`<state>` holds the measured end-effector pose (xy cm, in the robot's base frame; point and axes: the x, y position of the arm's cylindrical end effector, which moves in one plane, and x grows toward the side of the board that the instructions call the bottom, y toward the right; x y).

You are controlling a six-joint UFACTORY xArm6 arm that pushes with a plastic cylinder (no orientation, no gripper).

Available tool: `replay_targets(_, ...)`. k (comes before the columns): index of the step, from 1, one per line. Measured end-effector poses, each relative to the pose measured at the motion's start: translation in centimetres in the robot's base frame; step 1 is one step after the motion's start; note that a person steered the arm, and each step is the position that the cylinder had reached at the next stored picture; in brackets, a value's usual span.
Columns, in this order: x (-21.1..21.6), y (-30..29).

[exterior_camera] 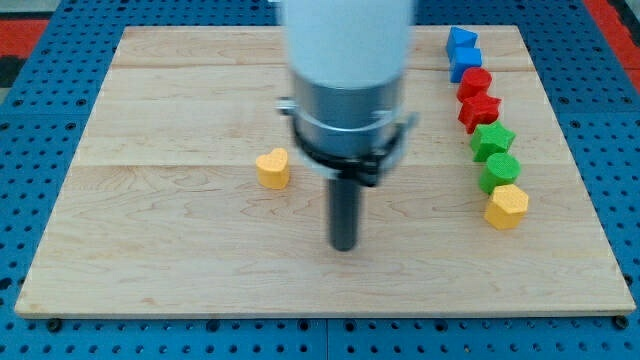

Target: Move the yellow hexagon towards the center

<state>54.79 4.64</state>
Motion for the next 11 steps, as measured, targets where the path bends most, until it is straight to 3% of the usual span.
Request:
replay_targets(2, -0.2, 17.3)
replay_targets(3, -2.9, 22.0)
replay_targets(4, -5.6, 18.6)
replay_targets(5, -2.8, 14.0)
replay_targets(7, 1.5, 11.4)
replay_targets(9, -5.0, 2.4)
replay_targets(11, -7.7, 6.0)
